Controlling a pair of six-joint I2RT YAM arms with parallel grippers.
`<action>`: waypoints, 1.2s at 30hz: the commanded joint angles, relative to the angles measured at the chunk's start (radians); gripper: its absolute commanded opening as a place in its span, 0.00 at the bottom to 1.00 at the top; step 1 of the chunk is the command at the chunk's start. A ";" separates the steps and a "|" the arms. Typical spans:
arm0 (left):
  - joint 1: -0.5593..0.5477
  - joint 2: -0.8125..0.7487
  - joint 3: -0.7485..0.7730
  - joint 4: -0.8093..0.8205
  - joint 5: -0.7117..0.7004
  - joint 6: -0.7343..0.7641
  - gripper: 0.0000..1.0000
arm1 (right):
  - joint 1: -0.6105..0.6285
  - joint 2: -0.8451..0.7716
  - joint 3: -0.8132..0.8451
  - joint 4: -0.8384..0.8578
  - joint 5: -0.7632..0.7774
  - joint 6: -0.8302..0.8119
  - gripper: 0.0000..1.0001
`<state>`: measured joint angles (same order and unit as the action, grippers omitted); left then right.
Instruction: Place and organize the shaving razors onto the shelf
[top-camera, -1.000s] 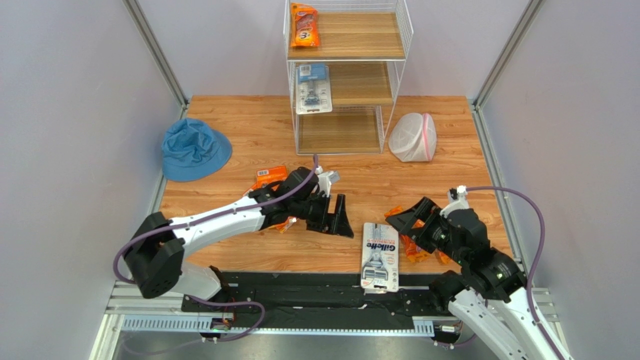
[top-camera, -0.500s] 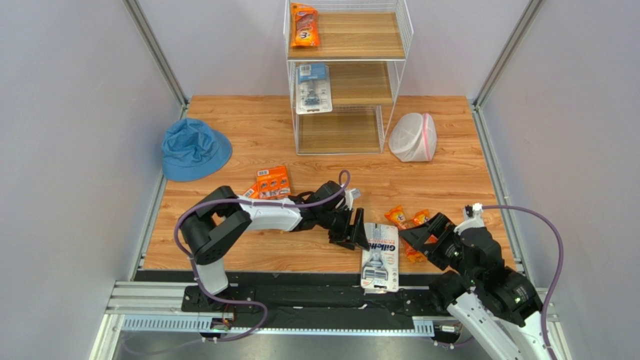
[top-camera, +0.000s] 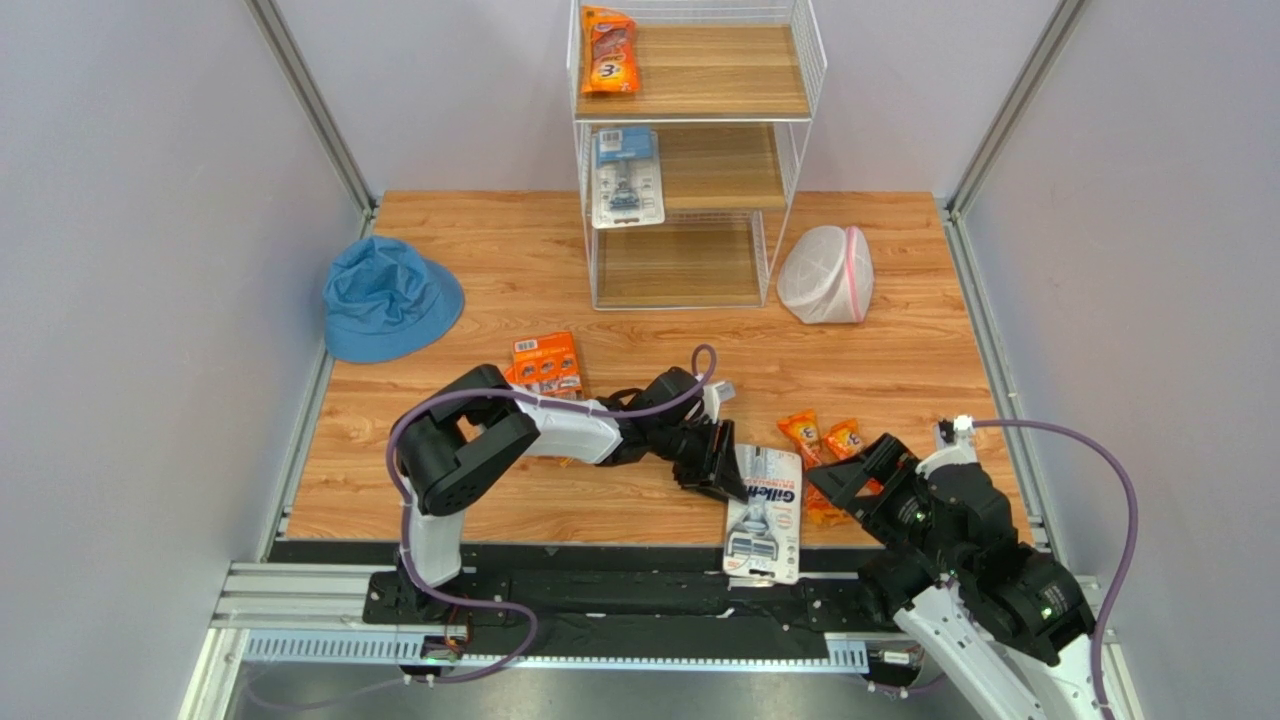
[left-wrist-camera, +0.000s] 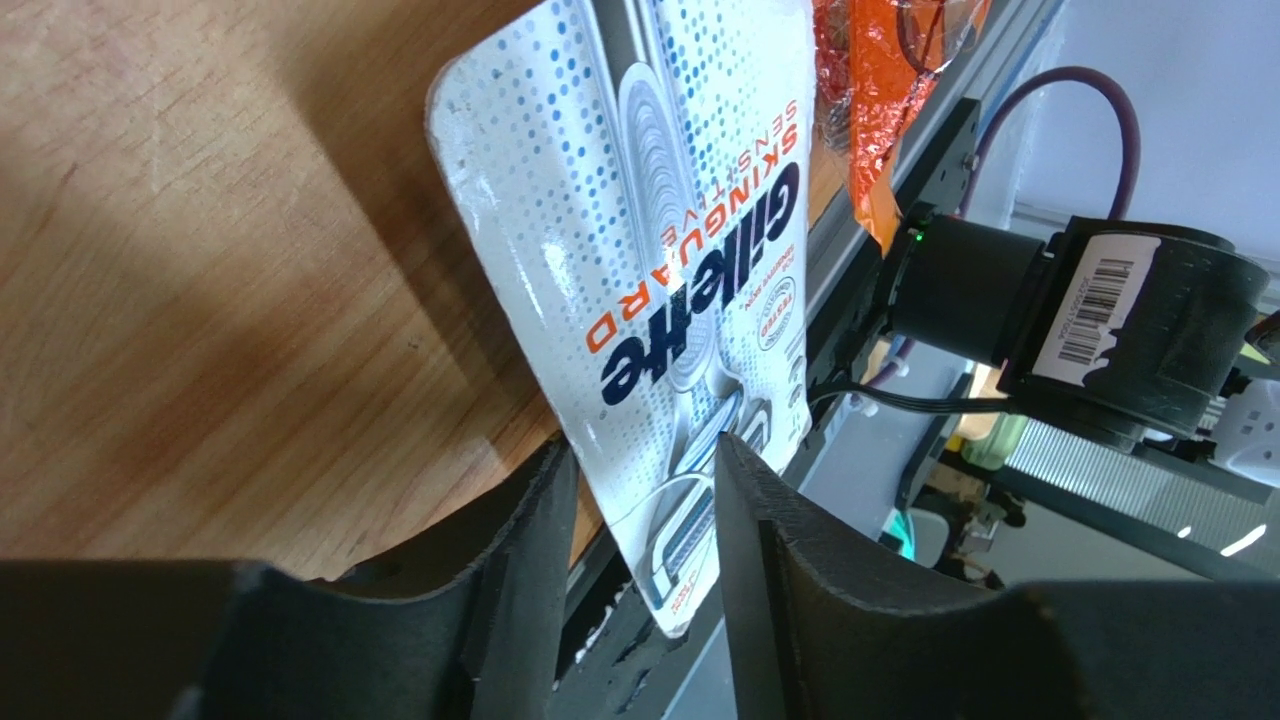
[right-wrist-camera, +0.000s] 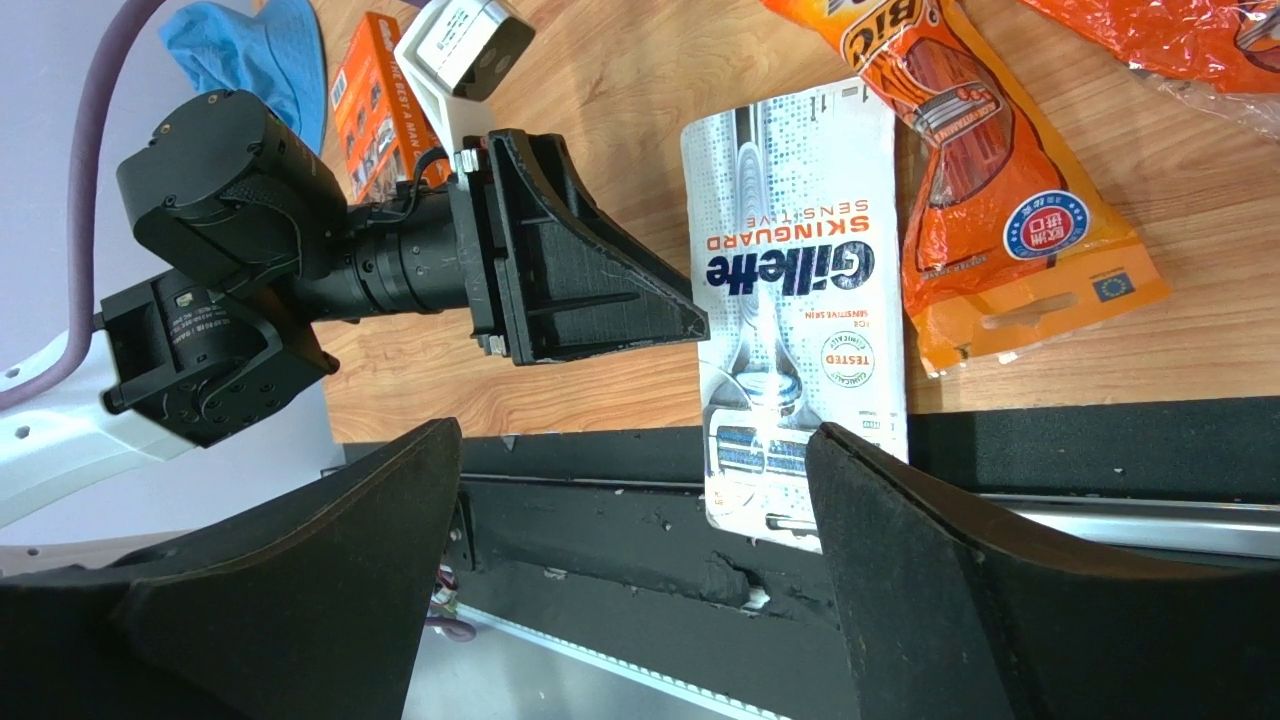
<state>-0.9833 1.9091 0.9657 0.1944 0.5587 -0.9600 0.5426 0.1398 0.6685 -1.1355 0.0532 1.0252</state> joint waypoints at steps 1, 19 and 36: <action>-0.008 0.025 0.018 0.074 0.018 -0.014 0.43 | 0.005 -0.013 0.026 -0.007 0.014 0.012 0.89; -0.008 -0.060 -0.001 0.050 0.006 0.013 0.00 | 0.005 0.032 0.006 -0.027 -0.021 -0.036 0.87; 0.052 -0.386 0.370 -1.066 -0.521 0.441 0.00 | 0.005 0.064 -0.058 0.036 -0.090 -0.048 0.86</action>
<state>-0.9421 1.5585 1.2404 -0.5076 0.2634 -0.6540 0.5426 0.2089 0.6209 -1.1458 -0.0166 0.9909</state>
